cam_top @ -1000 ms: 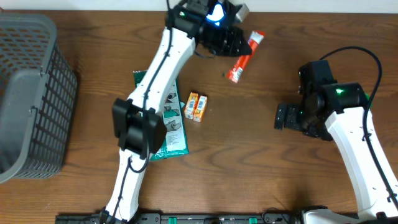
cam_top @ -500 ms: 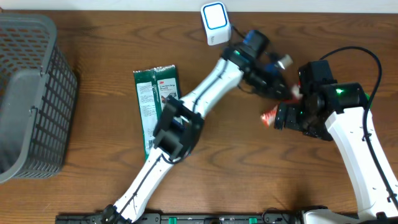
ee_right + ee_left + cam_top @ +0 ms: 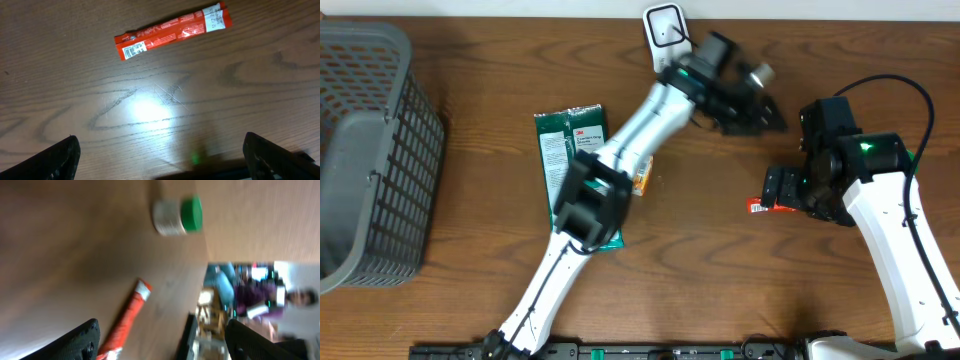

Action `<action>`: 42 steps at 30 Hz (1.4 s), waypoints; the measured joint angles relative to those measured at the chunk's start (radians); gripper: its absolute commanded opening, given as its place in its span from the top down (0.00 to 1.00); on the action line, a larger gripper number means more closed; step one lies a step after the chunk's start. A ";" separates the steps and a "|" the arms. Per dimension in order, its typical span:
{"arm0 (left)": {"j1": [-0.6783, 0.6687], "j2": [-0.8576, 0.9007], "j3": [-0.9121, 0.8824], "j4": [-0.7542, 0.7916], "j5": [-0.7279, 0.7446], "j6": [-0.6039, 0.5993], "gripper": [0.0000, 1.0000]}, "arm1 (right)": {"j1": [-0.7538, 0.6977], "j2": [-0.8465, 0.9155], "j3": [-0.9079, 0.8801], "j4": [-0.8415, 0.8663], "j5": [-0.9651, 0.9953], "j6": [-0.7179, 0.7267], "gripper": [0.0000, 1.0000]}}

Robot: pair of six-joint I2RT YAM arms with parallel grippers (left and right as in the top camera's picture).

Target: Scan the item barcode

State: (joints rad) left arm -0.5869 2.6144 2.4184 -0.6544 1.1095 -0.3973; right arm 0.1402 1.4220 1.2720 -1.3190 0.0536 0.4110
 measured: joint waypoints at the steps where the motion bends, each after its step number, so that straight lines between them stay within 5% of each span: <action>1: 0.026 -0.011 0.000 -0.014 -0.013 -0.004 0.19 | 0.000 0.000 0.000 0.000 0.000 0.000 0.01; 9: 0.223 -0.192 0.000 -0.336 -0.254 0.036 0.19 | 0.000 0.000 0.000 0.000 0.000 0.000 0.01; 23: 0.486 -0.626 0.011 -0.909 -1.000 0.089 0.19 | 0.000 0.000 0.000 0.000 0.000 0.000 0.01; 34: 0.716 -0.617 0.011 -0.956 -1.107 0.091 0.19 | 0.000 0.000 0.000 0.000 0.000 0.000 0.01; 42: 0.761 -0.617 0.011 -0.956 -1.116 0.091 0.19 | 0.000 0.000 0.000 0.000 0.000 0.000 0.01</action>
State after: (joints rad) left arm 0.1741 1.9972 2.4294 -1.6108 -0.0067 -0.3061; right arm 0.1402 1.4220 1.2720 -1.3190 0.0536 0.4110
